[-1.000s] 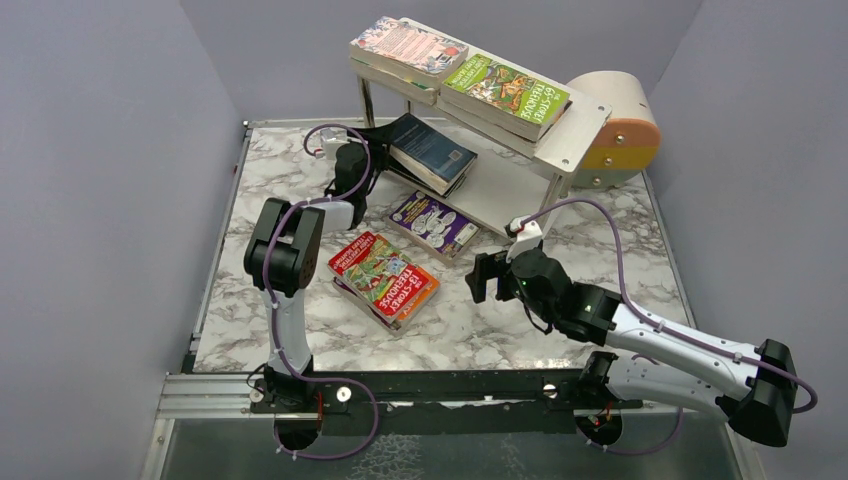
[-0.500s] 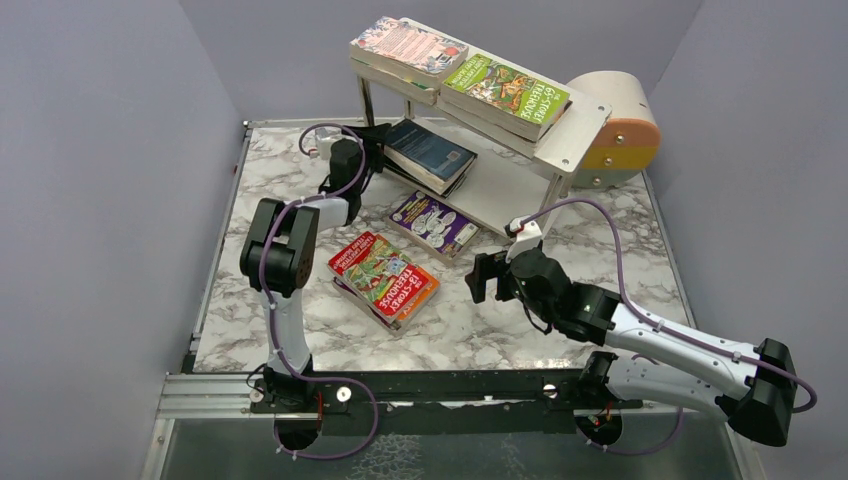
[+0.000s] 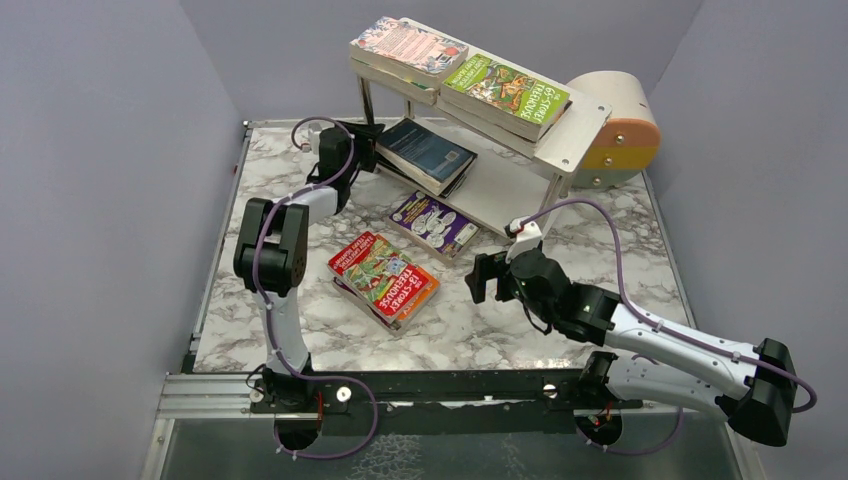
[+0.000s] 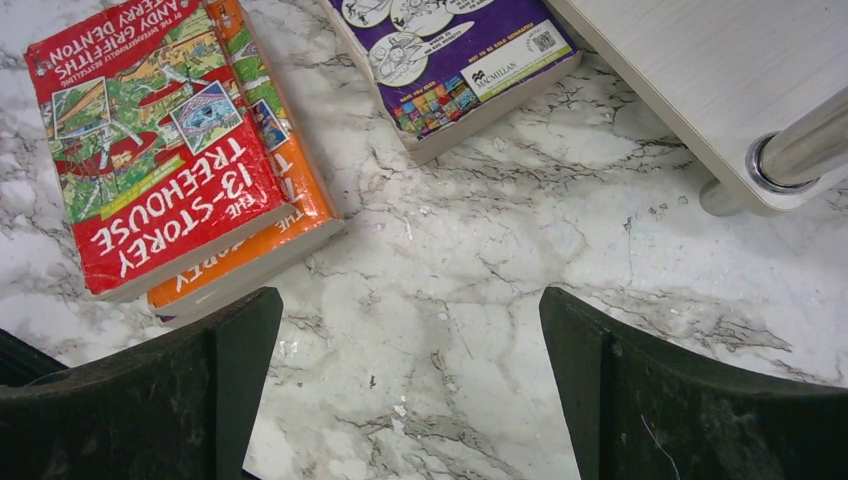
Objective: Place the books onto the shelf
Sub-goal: Place the book on the shelf, then adjust the book on the shelf.
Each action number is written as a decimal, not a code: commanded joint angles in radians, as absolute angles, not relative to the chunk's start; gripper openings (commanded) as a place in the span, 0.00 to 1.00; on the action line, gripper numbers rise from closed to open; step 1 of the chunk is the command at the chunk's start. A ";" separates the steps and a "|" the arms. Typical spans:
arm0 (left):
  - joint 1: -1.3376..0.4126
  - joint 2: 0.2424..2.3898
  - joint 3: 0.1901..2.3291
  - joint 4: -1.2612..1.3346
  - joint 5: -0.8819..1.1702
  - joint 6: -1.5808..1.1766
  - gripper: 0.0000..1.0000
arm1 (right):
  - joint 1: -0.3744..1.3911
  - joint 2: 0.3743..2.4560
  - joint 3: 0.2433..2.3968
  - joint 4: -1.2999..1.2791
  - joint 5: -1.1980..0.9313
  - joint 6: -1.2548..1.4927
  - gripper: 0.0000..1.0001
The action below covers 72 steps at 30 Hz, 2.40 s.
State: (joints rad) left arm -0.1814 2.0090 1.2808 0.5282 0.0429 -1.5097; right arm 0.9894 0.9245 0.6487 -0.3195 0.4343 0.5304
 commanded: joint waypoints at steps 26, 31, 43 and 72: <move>-0.066 1.859 1.155 0.442 0.145 -1.356 0.57 | 0.993 0.974 0.642 -0.247 0.430 0.530 1.00; -0.079 1.827 1.173 0.441 0.317 -1.292 0.57 | 0.993 1.001 0.664 -0.253 0.443 0.535 1.00; -0.159 1.708 1.241 0.096 0.412 -1.017 0.74 | 0.993 0.995 0.681 -0.257 0.476 0.529 1.00; -0.280 1.917 1.411 0.065 0.453 -0.967 0.99 | 0.993 0.960 0.673 -0.287 0.474 0.553 1.00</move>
State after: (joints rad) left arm -0.2646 1.8927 1.3632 0.0338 0.4305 -0.9596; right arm 0.9894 0.9749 0.6533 -0.2882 0.4492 0.5335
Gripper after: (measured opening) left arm 0.987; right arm 0.999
